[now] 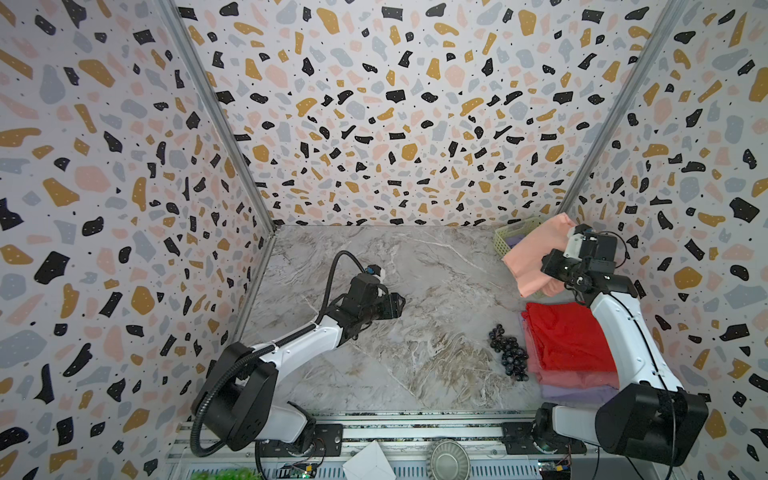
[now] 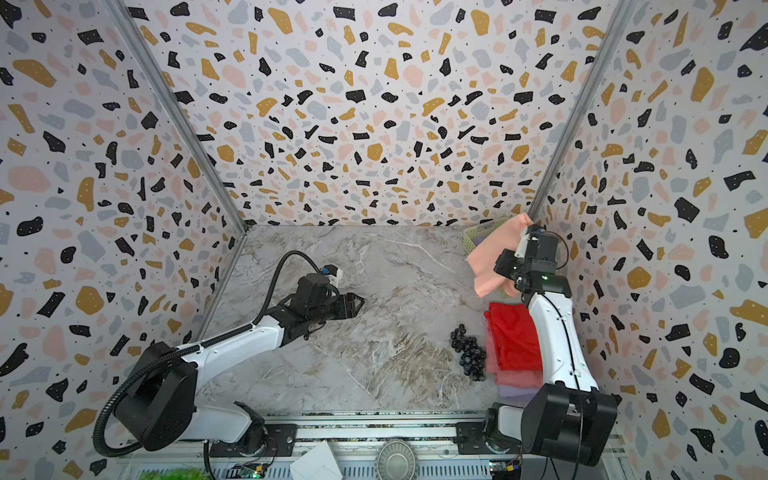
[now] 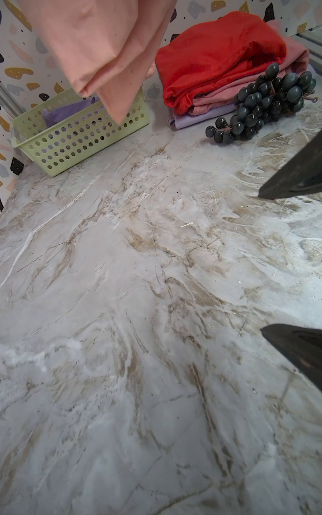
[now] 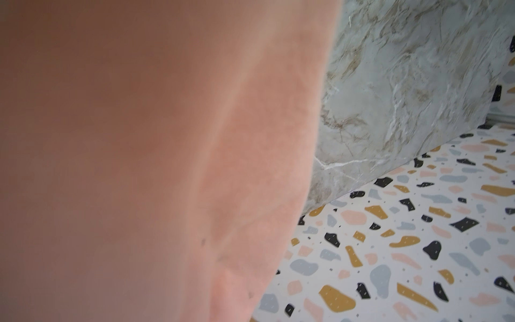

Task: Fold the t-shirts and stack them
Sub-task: 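Carry the peach square with the right gripper onto the red shirt stack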

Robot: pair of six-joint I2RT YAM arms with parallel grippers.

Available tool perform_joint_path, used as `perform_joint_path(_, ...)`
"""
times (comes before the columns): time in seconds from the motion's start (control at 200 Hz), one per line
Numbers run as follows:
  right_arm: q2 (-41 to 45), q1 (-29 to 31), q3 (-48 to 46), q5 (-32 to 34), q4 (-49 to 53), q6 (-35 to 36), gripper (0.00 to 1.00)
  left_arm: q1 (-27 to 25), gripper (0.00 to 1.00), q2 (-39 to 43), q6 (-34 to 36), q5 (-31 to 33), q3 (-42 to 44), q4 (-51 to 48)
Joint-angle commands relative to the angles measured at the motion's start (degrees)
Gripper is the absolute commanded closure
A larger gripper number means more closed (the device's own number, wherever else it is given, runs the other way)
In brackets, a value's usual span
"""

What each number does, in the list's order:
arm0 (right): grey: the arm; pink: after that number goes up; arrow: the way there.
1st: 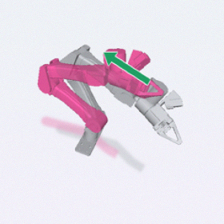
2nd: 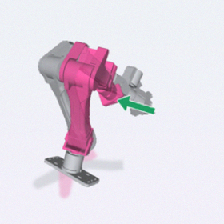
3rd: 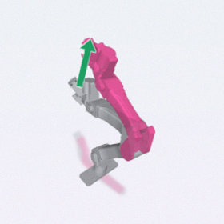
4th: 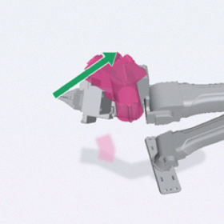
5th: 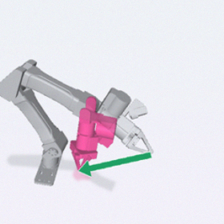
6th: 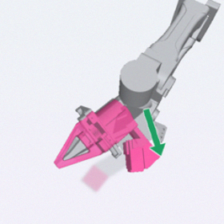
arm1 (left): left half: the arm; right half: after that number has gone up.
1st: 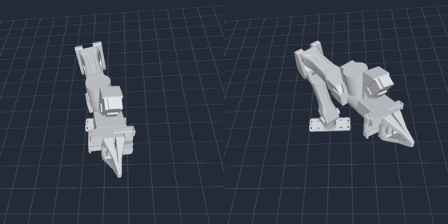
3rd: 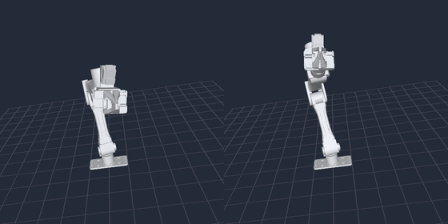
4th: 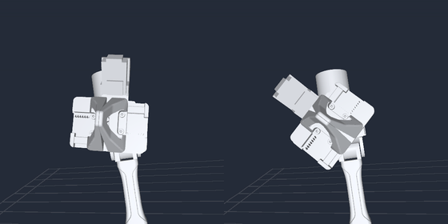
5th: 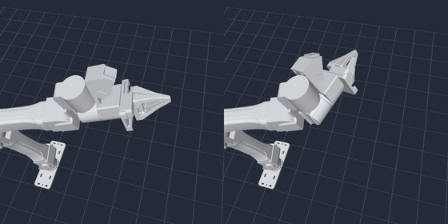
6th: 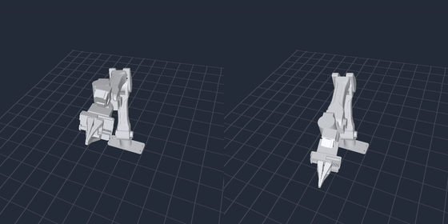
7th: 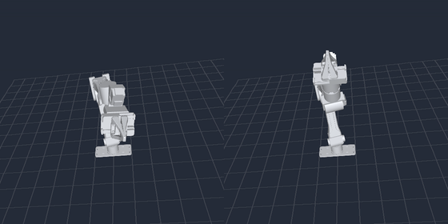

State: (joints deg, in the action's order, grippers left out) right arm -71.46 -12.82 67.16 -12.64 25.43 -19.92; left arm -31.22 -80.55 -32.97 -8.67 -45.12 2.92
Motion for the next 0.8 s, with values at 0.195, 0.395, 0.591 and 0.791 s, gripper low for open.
perform_joint_path(0.195, 6.79, -15.23, -2.32, -8.11, 3.04, -0.16, 0.92, 1.86, 0.29, -0.93, 0.72, -4.70, 0.04, 4.94)
perform_joint_path(0.395, 7.87, -17.72, -6.08, -8.01, 7.06, 0.10, 0.92, 2.04, 0.29, -1.77, 0.80, -5.98, -0.58, 5.36)
perform_joint_path(0.591, 9.41, -20.06, -9.63, -13.64, 8.71, 1.02, 0.92, 2.17, 0.29, -1.07, 0.54, -5.53, -0.32, 6.17)
perform_joint_path(0.791, 13.74, -20.20, -15.96, -9.12, 13.11, -1.09, 0.44, 2.82, 0.29, -0.79, 0.71, -5.78, 0.16, 6.30)
